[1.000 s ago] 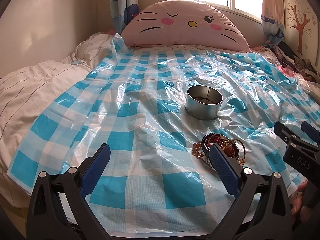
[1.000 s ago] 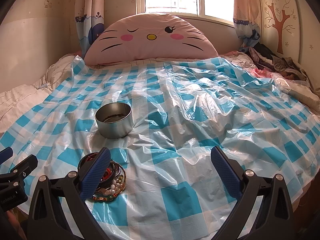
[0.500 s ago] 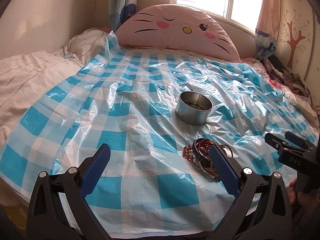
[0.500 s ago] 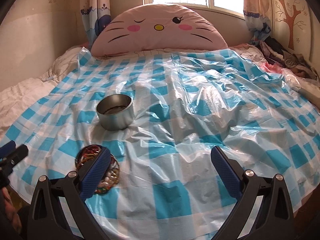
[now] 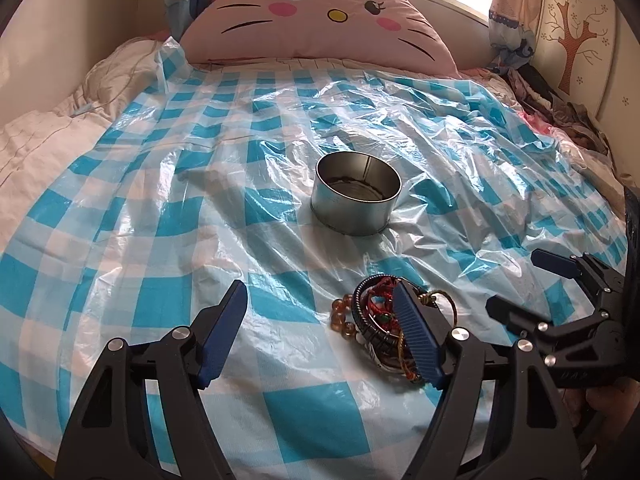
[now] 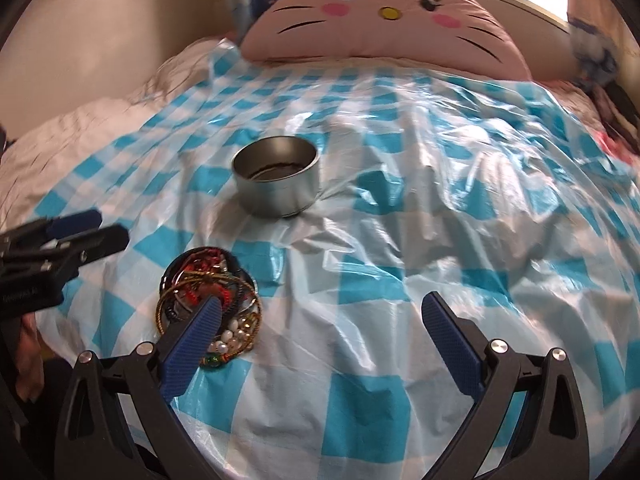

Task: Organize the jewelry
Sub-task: 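Grasp the gold beaded bracelet from the pile with the right tool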

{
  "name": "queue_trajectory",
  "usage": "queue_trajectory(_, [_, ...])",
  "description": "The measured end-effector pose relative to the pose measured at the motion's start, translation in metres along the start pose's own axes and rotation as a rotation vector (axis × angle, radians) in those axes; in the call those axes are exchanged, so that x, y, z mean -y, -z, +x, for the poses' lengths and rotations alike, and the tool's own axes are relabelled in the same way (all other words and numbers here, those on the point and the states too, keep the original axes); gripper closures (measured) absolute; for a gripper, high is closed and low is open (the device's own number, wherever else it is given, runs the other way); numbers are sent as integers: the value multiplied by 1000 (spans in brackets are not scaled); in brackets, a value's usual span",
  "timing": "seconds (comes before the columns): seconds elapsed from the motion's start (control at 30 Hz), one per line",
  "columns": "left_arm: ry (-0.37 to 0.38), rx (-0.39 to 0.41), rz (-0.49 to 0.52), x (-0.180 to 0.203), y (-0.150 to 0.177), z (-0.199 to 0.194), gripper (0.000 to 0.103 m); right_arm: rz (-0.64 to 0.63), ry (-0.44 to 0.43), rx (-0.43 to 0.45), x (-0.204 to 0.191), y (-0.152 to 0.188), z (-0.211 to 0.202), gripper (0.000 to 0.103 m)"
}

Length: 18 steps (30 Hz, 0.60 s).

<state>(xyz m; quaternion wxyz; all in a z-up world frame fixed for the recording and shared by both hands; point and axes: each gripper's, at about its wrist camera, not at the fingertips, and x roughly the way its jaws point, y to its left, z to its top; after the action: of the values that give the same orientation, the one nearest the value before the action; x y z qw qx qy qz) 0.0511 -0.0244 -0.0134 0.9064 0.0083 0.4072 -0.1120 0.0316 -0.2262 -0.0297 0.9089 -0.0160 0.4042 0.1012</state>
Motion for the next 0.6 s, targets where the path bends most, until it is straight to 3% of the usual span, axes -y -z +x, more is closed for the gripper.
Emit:
queue_trajectory(0.2, [2, -46, -7, -4, -4, 11, 31, -98, -298, -15, -5, -12, 26, 12])
queue_trajectory(0.43, [-15, -65, 35, -9, -9, 20, 31, -113, -491, -125, 3, -21, 66, 30])
queue_trajectory(0.5, [-23, -68, 41, -11, -10, 21, 31, -121, -531, -154, 2, -18, 69, 63])
queue_trajectory(0.57, [-26, -70, 50, -13, -11, 21, 31, -132, -543, -160, -1, -13, 67, 80])
queue_trajectory(0.6, [-25, -72, 56, -13, -11, 22, 31, -135, -535, -155, 0, -11, 63, 84])
